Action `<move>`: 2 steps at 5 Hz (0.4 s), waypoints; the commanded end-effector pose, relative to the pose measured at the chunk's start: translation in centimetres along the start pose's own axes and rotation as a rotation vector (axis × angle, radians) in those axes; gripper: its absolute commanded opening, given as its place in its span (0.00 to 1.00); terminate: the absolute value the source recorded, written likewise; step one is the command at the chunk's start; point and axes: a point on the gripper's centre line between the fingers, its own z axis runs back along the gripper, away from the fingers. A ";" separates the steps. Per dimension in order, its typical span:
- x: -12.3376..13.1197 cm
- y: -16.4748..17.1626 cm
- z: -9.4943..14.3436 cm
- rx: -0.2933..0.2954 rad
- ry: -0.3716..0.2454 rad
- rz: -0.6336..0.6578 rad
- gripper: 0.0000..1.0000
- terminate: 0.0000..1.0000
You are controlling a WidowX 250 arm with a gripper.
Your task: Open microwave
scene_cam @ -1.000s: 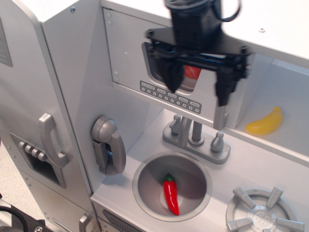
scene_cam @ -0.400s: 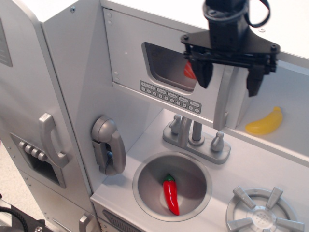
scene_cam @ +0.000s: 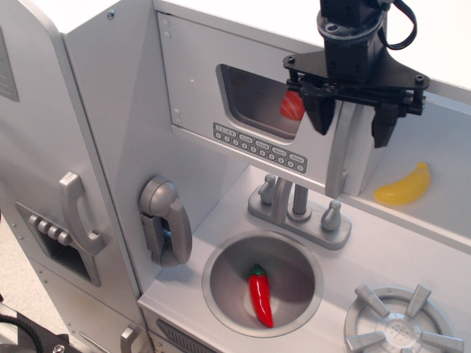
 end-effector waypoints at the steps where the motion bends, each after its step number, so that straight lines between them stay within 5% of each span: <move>1: 0.7 0.0 0.8 -0.032 -0.046 0.041 0.00 0.00; 2: -0.9 0.5 1.0 -0.018 -0.012 0.031 0.00 0.00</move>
